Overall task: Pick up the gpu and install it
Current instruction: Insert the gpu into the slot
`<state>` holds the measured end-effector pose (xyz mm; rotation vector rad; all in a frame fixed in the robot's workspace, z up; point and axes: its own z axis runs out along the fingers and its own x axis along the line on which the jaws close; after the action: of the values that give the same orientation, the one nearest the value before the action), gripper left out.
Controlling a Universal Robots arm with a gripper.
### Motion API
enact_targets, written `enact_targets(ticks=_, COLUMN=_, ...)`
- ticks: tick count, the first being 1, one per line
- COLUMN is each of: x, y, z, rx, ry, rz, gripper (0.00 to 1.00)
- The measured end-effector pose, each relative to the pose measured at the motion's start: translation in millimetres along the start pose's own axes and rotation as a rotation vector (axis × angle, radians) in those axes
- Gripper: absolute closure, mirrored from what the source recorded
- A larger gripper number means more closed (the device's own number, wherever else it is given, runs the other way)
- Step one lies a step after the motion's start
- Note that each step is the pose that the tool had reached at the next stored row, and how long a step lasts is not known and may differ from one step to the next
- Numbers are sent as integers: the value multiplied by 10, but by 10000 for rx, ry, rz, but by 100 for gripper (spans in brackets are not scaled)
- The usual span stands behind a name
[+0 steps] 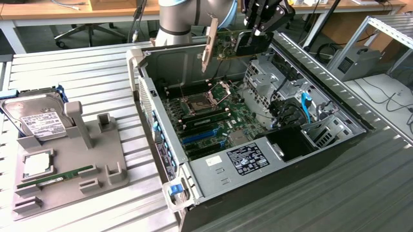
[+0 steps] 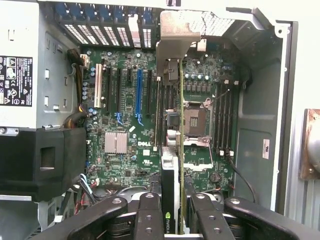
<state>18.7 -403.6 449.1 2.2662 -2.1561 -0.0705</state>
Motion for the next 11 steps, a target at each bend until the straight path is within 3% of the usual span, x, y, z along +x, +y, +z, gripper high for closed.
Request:
enact_targets(ticks=3, x=0, y=6, z=5, rx=1, ry=-3, rz=7, gripper=73)
enact_targets(ticks=8, x=0, y=8, z=16, rx=14, ry=-22, rz=601, gripper=73)
enact_targets(ticks=11, x=0, y=8, z=16, rx=15, ry=-24, rz=614, gripper=73)
